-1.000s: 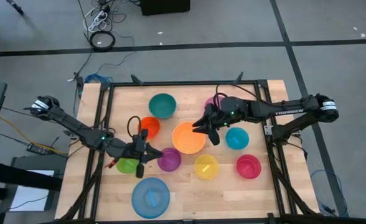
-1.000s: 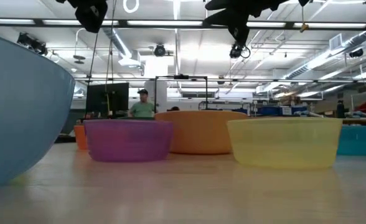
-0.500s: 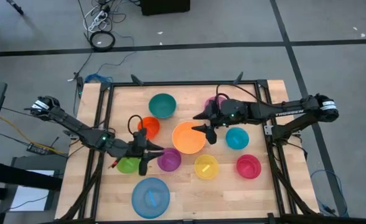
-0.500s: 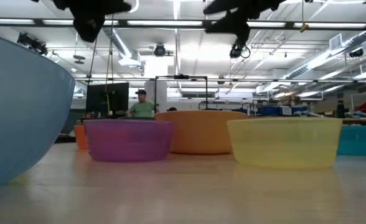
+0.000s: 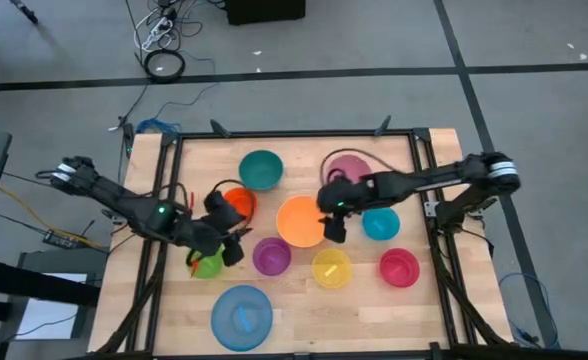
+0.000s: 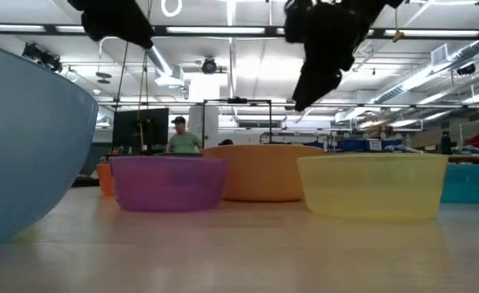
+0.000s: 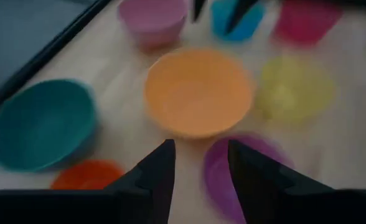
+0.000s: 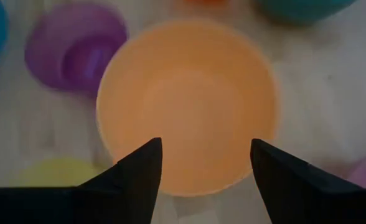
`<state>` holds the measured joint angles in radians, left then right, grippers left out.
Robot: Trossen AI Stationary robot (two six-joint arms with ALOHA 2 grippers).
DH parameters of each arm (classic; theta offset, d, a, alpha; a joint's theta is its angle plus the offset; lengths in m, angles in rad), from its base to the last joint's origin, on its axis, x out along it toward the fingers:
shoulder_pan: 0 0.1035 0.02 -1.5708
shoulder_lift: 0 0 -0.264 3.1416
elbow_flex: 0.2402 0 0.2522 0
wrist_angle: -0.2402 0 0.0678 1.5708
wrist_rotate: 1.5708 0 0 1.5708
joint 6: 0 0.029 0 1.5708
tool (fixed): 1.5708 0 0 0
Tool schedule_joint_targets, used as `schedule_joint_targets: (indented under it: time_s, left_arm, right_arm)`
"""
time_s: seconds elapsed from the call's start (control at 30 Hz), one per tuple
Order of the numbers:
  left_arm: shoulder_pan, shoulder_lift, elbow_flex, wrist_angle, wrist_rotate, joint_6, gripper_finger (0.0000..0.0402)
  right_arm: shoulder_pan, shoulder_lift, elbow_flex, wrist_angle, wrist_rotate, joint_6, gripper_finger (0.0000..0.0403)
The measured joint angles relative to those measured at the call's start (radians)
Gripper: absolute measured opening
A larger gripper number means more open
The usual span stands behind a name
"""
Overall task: Nest bowls inside each other
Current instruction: Stack the light orange bowl on top of the blue bowl
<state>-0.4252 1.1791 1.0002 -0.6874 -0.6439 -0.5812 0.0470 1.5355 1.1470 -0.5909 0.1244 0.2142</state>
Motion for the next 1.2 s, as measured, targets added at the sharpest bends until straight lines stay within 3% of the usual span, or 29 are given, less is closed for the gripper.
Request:
schedule_joint_targets:
  time_s: [0.13,0.4,1.03,1.2]
  left_arm:
    - [0.014,0.056,0.093,-0.156,0.000,0.013,0.0157]
    - [0.013,0.072,0.109,-0.186,0.007,0.027,0.0157]
    - [0.013,0.071,0.109,-0.196,-0.003,0.024,0.0157]
    - [0.013,0.071,0.109,-0.197,-0.014,0.024,0.0157]
  right_arm:
    - [0.024,0.128,0.123,-0.095,-0.058,-0.075,0.0231]
    - [0.089,0.259,0.291,-0.177,-0.130,-0.138,0.0232]
    - [0.101,0.453,0.306,-0.061,-0.103,-0.062,0.0229]
    - [0.086,0.490,0.306,-0.049,-0.101,-0.049,0.0206]
